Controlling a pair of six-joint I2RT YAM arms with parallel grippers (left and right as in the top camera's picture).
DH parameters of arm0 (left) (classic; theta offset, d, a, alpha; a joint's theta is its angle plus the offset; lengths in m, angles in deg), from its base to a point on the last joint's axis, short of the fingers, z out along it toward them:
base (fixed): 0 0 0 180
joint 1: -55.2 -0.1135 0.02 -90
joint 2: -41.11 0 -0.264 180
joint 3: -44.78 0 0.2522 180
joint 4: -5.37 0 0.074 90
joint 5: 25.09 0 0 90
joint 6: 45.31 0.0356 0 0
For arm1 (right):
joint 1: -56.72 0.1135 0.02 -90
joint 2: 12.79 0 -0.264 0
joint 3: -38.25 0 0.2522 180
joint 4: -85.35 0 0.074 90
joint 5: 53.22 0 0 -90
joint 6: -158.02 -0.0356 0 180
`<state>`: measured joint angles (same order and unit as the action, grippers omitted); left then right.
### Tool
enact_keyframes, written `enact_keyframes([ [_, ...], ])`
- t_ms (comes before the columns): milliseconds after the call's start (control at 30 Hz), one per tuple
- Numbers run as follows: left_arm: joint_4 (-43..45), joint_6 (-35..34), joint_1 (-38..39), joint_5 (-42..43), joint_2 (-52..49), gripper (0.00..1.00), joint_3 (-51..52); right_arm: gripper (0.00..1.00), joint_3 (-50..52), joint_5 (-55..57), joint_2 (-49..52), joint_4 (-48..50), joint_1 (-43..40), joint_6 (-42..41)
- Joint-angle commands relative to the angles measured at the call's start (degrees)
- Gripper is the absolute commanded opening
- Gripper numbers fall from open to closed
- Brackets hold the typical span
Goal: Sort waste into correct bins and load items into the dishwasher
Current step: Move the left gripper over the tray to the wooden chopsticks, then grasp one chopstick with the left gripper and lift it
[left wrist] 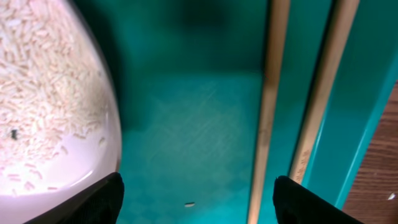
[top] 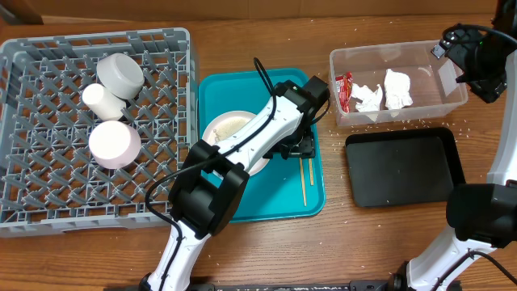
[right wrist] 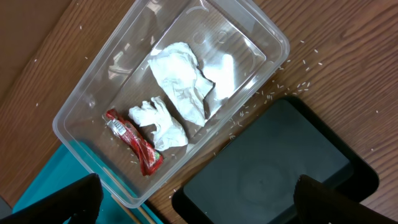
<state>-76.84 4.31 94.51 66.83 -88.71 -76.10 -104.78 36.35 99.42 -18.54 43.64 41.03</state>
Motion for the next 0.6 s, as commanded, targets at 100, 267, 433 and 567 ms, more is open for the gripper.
enact_keyframes([
  [100,2.4,-2.3,0.5,0.5,-0.8,0.76,0.2,1.0,-0.9,0.4,0.0,0.0,0.0,-0.3],
  [267,3.1,-5.1,0.5,0.5,-1.5,0.69,0.2,1.0,-0.9,0.4,0.0,0.0,0.0,-0.3],
  [433,3.5,-6.2,0.5,1.4,-2.9,0.67,0.2,1.0,-0.9,0.4,0.0,0.0,0.0,-0.3],
  [567,4.3,-6.2,0.5,3.3,-4.1,0.65,0.2,1.0,-0.9,0.4,0.0,0.0,0.0,-0.3],
])
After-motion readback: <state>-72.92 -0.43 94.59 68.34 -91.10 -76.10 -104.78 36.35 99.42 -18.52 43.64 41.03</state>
